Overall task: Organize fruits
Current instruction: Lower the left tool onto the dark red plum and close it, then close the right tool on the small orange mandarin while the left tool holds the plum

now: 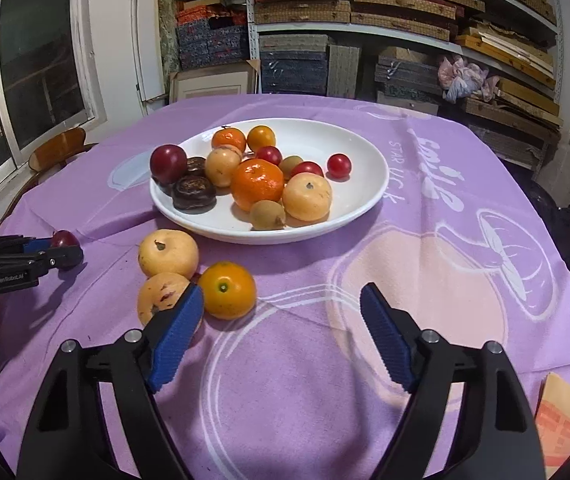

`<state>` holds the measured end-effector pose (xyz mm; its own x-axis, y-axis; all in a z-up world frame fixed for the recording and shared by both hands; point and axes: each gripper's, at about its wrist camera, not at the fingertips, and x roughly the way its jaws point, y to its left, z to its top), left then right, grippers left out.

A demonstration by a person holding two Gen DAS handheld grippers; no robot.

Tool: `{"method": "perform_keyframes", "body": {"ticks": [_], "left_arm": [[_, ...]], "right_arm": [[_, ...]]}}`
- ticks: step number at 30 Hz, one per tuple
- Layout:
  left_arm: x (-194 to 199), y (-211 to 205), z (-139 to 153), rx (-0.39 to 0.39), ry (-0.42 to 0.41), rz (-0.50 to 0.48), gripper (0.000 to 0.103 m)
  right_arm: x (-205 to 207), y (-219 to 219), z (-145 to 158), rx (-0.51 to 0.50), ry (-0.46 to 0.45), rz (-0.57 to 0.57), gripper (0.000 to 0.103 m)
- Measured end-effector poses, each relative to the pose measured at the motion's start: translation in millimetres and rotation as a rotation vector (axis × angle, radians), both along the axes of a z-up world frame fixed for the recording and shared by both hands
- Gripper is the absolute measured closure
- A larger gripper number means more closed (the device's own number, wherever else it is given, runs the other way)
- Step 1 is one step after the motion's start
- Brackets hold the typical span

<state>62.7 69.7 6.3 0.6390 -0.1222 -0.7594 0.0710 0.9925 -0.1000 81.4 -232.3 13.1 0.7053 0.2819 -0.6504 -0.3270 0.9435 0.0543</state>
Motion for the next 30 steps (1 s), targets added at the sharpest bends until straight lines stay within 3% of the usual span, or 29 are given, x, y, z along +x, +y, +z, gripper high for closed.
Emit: {"method": "perform_keyframes", "body": {"ticks": [8, 13, 18, 26, 30], "left_arm": [[0.2, 0.1, -2.0, -0.016, -0.005, -0.023, 0.063], [0.1, 1.2, -2.7, -0.027, 0.000, -0.027, 0.063], [-0.4, 1.3, -3.0, -0.034, 0.004, -0.029, 0.062], [1.4, -1.6, -5.4, -0.032, 0.011, -0.038, 0.062], [2.5, -2.6, -6.4, -0.028, 0.012, -0.042, 0.062]], "right_arm": [[15.3, 25.0, -11.9, -0.038, 0.080, 0.067, 0.027], [19.6, 43.0, -14.1, -0.064, 0.076, 0.094, 0.029], [27.0, 45.7, -14.2, -0.048, 0.107, 0.108, 0.052], [29.4, 33.7, -22.7, -0.038, 0.129, 0.075, 0.054], [26.9, 43.2, -23.6, -0.064, 0.126, 0.102, 0.064]]}}
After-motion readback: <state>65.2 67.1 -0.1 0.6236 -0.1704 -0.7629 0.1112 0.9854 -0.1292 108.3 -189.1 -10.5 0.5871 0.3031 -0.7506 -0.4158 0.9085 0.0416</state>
